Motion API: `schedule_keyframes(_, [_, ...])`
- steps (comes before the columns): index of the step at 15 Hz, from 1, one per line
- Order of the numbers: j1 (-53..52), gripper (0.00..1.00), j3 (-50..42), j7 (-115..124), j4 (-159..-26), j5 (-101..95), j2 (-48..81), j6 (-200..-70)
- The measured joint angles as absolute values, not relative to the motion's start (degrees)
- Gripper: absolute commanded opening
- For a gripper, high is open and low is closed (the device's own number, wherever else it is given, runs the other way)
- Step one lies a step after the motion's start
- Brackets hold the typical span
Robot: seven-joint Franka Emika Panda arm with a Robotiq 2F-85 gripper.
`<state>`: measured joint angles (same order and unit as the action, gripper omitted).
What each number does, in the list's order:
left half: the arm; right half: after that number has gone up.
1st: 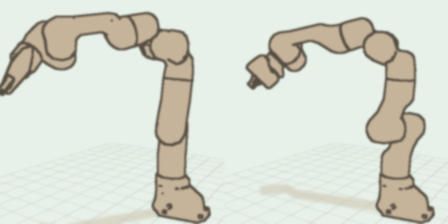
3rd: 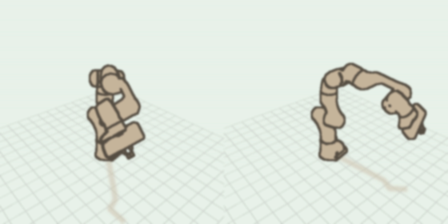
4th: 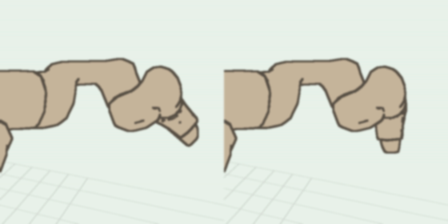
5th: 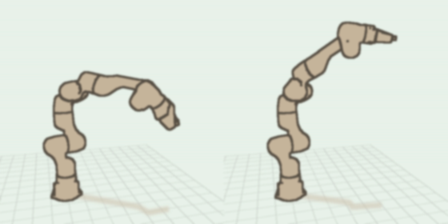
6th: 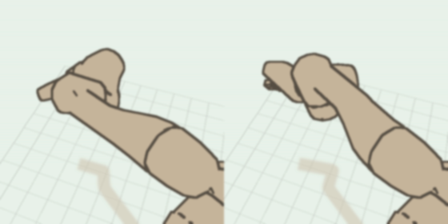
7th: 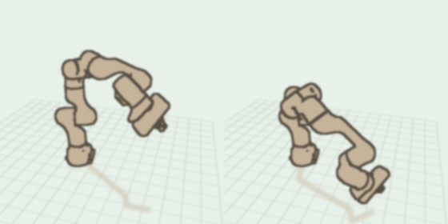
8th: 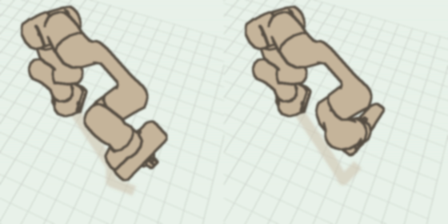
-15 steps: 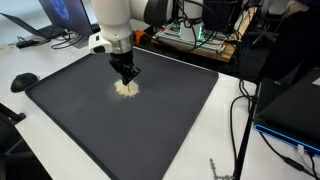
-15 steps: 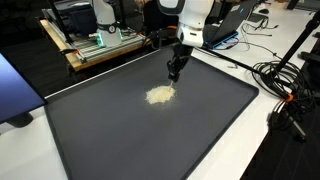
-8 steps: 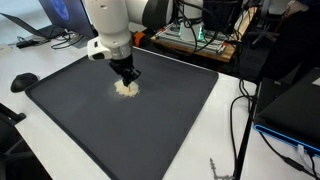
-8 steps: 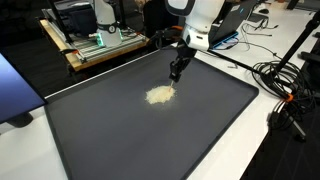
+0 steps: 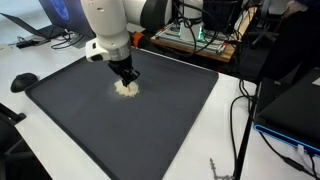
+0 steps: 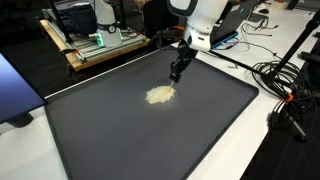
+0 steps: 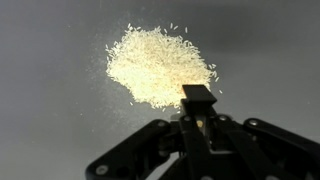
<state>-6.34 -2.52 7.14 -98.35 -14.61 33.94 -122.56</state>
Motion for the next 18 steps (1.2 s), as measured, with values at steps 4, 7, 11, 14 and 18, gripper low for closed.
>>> schedule_keyframes(4, [-6.3,0.03,-2.5,7.1,-98.3,-14.6,33.9,-122.6])
schedule_keyframes(7, [-6.2,0.03,-2.8,7.1,-98.3,-14.6,33.9,-122.5])
schedule_keyframes(11, [-6.1,0.03,-3.2,7.1,-98.4,-14.6,33.9,-122.5])
schedule_keyframes(14, [-6.0,0.03,-3.2,7.1,-98.4,-14.6,33.8,-122.5])
schedule_keyframes(18, [-6.1,0.03,-3.2,6.9,-98.4,-14.6,33.4,-122.5])
